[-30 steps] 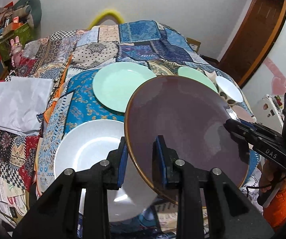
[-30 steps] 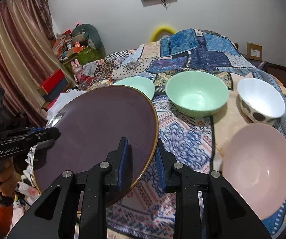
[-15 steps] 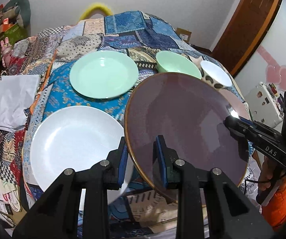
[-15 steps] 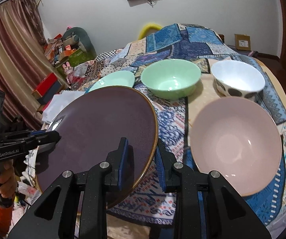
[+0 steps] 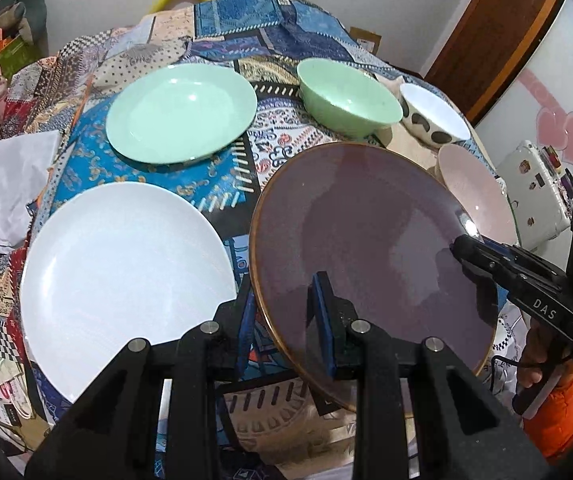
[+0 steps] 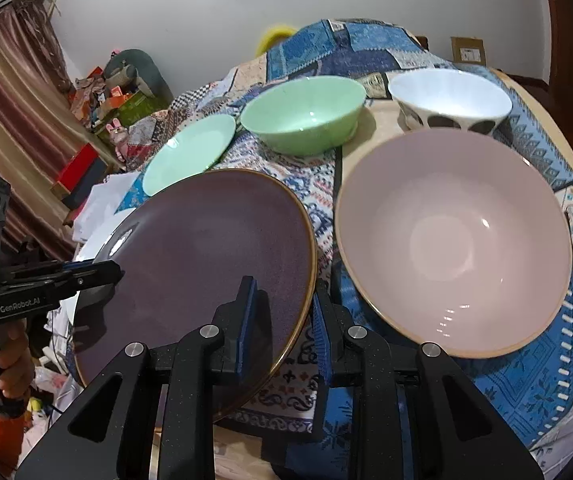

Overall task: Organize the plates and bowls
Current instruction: 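Lift the purple plate off the white plate and carry it toward the pink bowl, then lower the purple plate onto the cloth and open both tools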

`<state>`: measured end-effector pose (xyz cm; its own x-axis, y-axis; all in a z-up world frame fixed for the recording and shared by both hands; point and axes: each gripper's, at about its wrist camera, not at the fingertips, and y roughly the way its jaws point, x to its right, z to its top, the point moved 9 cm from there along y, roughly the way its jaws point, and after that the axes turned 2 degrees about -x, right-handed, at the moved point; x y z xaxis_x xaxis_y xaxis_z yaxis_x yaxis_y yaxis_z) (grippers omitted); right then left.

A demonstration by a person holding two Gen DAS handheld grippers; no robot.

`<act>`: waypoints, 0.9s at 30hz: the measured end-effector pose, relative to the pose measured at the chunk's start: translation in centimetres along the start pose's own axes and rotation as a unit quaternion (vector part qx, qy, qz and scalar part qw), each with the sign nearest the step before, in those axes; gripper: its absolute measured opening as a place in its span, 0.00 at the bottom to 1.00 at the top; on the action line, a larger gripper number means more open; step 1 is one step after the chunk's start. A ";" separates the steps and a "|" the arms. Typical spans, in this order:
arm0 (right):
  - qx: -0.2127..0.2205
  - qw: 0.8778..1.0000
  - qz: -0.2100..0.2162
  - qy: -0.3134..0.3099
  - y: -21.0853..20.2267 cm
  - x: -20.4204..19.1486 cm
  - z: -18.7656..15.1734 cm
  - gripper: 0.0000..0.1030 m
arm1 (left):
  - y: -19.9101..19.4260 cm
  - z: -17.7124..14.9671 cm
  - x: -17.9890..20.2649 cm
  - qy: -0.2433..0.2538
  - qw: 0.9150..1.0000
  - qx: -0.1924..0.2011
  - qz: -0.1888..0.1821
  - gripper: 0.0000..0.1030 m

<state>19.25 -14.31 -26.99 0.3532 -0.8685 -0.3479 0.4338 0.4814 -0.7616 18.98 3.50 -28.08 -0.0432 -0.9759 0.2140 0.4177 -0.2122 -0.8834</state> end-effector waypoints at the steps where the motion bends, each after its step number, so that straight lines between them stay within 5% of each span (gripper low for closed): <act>1: -0.002 1.000 -0.002 0.001 0.1 0.1 -0.2 0.23 | 0.3 -0.1 0.0 0.000 1.000 -0.004 0.000 0.27; 27: -0.008 0.998 -0.055 0.007 1.0 2.0 -1.1 0.25 | 5.1 -0.4 -0.4 -0.002 0.999 -0.049 0.000 0.27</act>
<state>19.48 -15.72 -29.00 0.2921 -0.9177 -0.2692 0.4557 0.3810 -0.8045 20.74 2.76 -32.83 -0.0391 -0.9758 0.2150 0.3262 -0.2158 -0.9203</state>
